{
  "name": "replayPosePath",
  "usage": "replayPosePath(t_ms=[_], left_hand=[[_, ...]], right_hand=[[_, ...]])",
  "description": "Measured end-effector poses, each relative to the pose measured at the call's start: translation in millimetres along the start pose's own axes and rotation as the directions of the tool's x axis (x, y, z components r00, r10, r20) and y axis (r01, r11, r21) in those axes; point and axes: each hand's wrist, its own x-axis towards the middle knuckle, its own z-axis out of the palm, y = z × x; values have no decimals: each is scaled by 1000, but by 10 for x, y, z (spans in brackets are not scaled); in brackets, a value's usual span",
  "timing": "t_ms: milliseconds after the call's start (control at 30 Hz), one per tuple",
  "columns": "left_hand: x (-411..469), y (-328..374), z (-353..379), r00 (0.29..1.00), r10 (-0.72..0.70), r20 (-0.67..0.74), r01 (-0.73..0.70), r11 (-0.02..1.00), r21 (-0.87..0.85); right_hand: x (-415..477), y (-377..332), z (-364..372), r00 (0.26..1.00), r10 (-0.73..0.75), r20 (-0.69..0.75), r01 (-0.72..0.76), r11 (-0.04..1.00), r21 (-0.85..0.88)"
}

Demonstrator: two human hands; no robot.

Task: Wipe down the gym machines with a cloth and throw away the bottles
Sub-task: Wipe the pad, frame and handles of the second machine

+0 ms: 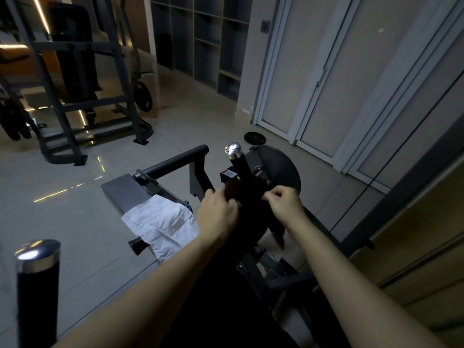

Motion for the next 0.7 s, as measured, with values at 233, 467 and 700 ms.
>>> replayPosePath(t_ms=[233,467,700], left_hand=[[186,399,-290,899,-426,104,282,380,-881],[221,473,-336,984,-170,-55,26,439,-898],[370,346,-102,974,133,-184,-224,695,-684]], right_hand=[[-224,-643,-28,980,-192,-41,194,910,368],[-116,-845,208,867,-285,-409,429,843,324],[35,-672,325,855,-426,-295,492,847,202]])
